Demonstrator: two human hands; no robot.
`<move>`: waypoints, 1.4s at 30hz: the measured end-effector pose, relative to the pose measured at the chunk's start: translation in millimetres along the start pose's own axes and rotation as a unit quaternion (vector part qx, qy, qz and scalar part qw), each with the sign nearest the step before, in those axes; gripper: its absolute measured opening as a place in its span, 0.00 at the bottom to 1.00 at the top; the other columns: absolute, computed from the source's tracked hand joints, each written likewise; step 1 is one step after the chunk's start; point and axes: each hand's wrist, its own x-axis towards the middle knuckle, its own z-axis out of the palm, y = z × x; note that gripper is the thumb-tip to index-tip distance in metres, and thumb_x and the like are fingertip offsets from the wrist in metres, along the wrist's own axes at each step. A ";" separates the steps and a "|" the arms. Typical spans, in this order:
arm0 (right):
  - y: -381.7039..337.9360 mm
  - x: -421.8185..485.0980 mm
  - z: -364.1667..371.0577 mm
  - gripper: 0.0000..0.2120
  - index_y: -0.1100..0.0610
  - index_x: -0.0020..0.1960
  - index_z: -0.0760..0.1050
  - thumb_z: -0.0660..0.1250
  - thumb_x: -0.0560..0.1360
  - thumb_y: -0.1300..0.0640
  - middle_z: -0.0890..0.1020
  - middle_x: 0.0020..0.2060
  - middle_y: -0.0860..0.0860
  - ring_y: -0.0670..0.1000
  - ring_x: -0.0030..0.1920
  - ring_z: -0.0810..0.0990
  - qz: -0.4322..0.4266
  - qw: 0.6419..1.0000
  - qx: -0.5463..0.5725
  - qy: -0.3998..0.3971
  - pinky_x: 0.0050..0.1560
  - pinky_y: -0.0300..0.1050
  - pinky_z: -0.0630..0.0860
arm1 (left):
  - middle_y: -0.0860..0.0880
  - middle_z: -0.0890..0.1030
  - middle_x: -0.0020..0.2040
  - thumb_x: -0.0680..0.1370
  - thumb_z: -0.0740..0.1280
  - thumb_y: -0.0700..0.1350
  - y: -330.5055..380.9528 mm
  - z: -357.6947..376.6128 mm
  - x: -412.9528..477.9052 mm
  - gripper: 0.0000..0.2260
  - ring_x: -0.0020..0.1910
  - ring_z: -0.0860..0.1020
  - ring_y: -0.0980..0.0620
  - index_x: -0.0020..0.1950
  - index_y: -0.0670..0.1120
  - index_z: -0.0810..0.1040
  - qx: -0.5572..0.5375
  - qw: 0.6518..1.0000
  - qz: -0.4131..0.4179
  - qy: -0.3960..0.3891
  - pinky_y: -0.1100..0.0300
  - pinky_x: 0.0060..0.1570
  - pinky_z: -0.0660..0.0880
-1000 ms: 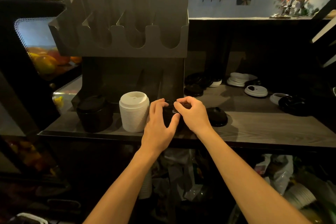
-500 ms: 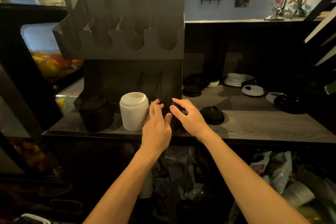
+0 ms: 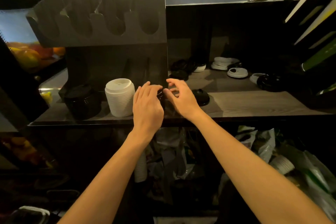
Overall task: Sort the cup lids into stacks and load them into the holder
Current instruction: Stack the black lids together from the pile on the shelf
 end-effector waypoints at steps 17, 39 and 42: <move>62.4 3.4 -96.5 0.36 0.43 0.76 0.63 0.75 0.72 0.44 0.74 0.69 0.49 0.53 0.68 0.72 0.139 0.976 -0.159 -0.044 0.66 0.55 0.73 | 0.47 0.73 0.69 0.82 0.64 0.44 61.8 99.6 50.4 0.18 0.64 0.76 0.49 0.72 0.46 0.71 -0.136 0.971 -0.092 -0.176 0.59 0.56 0.69; 52.8 -3.0 -92.6 0.43 0.54 0.77 0.63 0.80 0.69 0.48 0.66 0.70 0.49 0.51 0.68 0.71 0.006 0.991 -0.133 0.017 0.65 0.48 0.74 | 0.51 0.77 0.63 0.82 0.67 0.42 59.7 86.8 48.2 0.19 0.60 0.77 0.57 0.73 0.46 0.72 -0.372 0.898 -0.208 -0.110 0.67 0.54 0.78; 44.9 -5.6 -86.0 0.44 0.58 0.77 0.63 0.79 0.69 0.44 0.67 0.70 0.51 0.51 0.68 0.71 -0.035 0.988 -0.143 0.045 0.66 0.49 0.74 | 0.50 0.77 0.68 0.82 0.67 0.44 60.8 73.5 41.0 0.21 0.68 0.76 0.55 0.75 0.48 0.70 -0.366 0.911 -0.167 -0.091 0.57 0.67 0.76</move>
